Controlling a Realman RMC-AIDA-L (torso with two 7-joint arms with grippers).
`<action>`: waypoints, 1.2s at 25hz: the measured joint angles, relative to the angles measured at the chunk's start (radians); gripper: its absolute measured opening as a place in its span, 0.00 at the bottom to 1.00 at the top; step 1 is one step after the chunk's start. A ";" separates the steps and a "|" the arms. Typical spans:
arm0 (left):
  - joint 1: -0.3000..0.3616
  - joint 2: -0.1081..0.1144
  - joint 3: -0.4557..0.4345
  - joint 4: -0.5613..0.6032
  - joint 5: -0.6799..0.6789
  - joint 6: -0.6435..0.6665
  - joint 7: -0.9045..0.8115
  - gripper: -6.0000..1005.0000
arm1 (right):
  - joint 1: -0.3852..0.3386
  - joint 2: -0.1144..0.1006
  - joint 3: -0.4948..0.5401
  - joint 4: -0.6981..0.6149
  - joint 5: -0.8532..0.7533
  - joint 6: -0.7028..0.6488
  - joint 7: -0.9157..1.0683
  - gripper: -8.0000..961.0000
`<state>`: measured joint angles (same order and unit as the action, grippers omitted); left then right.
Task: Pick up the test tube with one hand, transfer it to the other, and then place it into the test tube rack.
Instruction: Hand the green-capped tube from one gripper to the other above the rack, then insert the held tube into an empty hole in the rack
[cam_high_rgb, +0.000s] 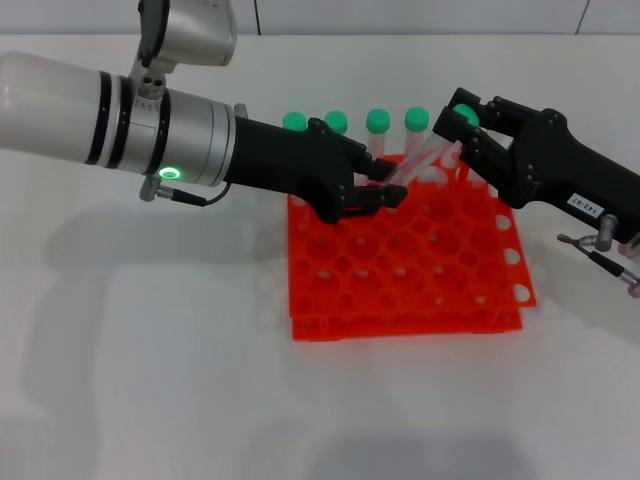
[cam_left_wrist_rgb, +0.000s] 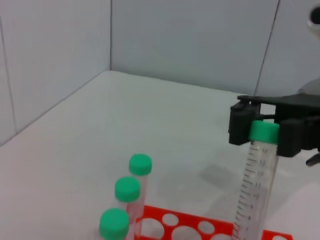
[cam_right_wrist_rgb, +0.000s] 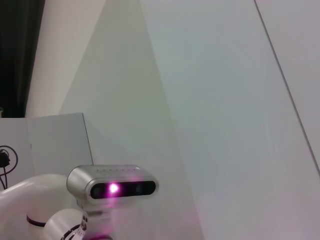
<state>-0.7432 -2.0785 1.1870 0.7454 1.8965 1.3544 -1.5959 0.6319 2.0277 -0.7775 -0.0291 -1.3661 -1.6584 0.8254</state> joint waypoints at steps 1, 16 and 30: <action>0.000 0.000 0.000 0.005 0.001 0.001 -0.010 0.21 | 0.000 0.000 0.000 0.000 0.000 0.000 0.001 0.27; 0.245 -0.002 -0.006 0.437 -0.010 0.083 -0.206 0.75 | -0.004 -0.003 -0.008 -0.023 -0.001 -0.010 0.006 0.27; 0.615 -0.006 -0.076 0.397 -0.350 0.055 0.142 0.89 | 0.026 -0.008 -0.117 -0.199 -0.013 0.039 0.141 0.27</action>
<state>-0.1279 -2.0841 1.1111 1.1421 1.5462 1.4096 -1.4538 0.6575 2.0196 -0.8950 -0.2278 -1.3790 -1.6189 0.9665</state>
